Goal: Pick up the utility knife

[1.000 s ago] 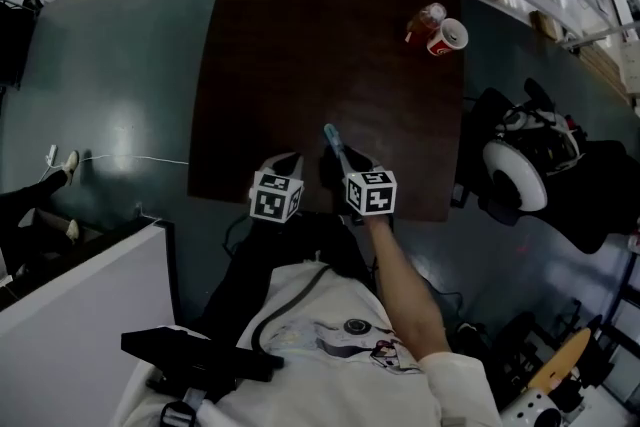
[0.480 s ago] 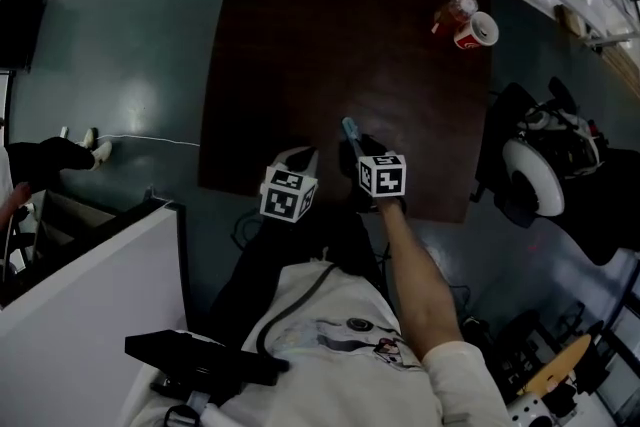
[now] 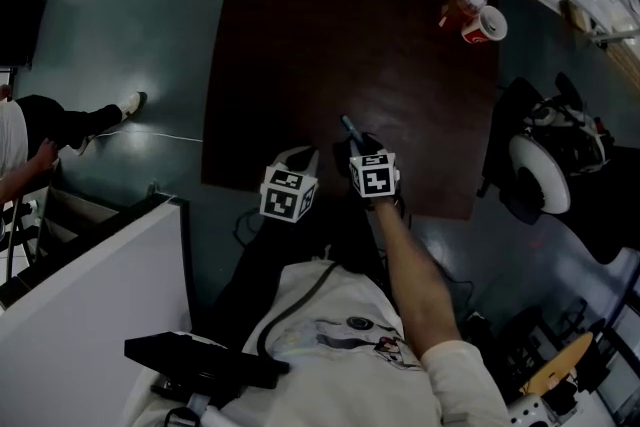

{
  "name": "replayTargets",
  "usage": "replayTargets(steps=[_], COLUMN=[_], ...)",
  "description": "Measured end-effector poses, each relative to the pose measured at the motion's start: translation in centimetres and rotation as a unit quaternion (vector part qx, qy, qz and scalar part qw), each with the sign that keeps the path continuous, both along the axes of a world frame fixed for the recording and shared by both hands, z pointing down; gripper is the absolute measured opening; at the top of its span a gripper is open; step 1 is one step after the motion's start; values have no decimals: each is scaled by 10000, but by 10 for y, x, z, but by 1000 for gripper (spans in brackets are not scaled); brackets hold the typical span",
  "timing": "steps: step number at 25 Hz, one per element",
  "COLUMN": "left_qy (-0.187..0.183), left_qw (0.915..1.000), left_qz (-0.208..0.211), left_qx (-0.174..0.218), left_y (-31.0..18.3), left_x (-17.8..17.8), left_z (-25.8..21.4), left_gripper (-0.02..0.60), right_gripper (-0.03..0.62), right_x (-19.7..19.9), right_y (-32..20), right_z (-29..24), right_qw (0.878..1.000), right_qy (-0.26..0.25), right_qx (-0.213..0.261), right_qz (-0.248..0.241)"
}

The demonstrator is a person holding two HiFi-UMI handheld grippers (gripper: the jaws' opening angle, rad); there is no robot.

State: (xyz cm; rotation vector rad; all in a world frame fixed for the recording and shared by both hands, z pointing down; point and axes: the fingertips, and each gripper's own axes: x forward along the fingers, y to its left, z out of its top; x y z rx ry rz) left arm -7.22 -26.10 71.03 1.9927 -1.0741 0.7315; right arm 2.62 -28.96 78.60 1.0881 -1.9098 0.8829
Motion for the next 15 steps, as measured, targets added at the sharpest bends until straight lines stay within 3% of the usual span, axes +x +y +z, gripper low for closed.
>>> replayTargets(steps=[8, 11, 15], left_qy=[-17, -1, 18], left_qw=[10000, 10000, 9999], left_qz=[-49, -45, -73], left_qx=[-53, -17, 147], left_y=[6, 3, -6], left_x=[-10, -9, -5], left_z=[3, 0, -7], left_gripper=[-2, -2, -2], right_gripper=[72, 72, 71], right_x=[1, 0, 9], right_y=[-1, -3, -10], right_z=[-4, -6, -27], right_qw=[9994, 9995, 9983], right_qy=[312, 255, -5], right_qx=[126, 134, 499], right_qz=[71, 104, 285])
